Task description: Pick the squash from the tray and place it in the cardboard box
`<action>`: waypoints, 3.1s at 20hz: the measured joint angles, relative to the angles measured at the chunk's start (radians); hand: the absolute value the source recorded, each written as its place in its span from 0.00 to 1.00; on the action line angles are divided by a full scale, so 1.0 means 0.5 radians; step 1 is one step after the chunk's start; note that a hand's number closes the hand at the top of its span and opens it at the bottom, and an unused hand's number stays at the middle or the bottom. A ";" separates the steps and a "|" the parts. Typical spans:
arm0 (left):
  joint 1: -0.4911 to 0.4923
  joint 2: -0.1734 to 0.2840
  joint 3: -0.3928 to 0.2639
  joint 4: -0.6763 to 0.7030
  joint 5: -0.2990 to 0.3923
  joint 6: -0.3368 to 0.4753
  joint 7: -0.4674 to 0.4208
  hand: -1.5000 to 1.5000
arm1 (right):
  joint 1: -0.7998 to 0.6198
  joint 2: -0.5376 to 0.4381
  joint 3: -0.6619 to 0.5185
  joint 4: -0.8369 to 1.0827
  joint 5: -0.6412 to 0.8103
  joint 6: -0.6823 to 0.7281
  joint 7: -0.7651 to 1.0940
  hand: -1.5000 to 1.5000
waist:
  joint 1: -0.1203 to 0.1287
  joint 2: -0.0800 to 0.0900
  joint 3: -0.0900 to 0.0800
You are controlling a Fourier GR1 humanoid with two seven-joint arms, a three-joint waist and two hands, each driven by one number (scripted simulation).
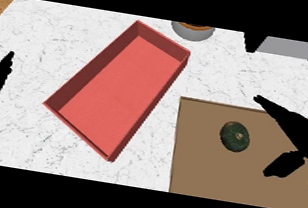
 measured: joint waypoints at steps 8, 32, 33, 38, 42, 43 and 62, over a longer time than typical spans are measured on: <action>-0.028 -0.083 0.112 0.033 -0.095 -0.097 0.004 0.50 | -0.068 0.208 -0.050 0.138 0.256 0.074 0.001 0.00 | -0.008 0.001 0.001; -0.007 -0.224 0.346 -0.010 -0.293 -0.287 -0.021 0.50 | 0.064 0.585 -0.099 -0.178 0.592 0.385 0.158 0.00 | -0.010 0.000 0.000; -0.005 -0.245 0.341 -0.010 -0.312 -0.273 -0.018 0.50 | 0.086 0.592 -0.103 -0.179 0.606 0.388 0.168 0.00 | -0.011 0.000 0.000; -0.014 -0.273 0.373 0.001 -0.336 -0.305 -0.027 0.50 | 0.008 0.684 -0.119 0.072 0.742 0.270 0.134 1.00 | -0.008 0.001 0.000; -0.053 -0.270 0.409 0.095 -0.336 -0.320 -0.088 0.50 | -0.040 0.697 -0.112 0.165 0.888 0.023 0.033 1.00 | -0.009 -0.006 -0.010; -0.068 -0.270 0.415 0.118 -0.334 -0.327 -0.102 0.50 | -0.069 0.715 -0.110 0.197 0.923 -0.024 0.030 1.00 | -0.009 -0.006 -0.011; -0.054 -0.308 0.444 0.066 -0.385 -0.359 -0.066 0.50 | -0.602 0.642 -0.277 0.619 1.121 -0.482 -0.523 1.00 | -0.006 0.001 0.000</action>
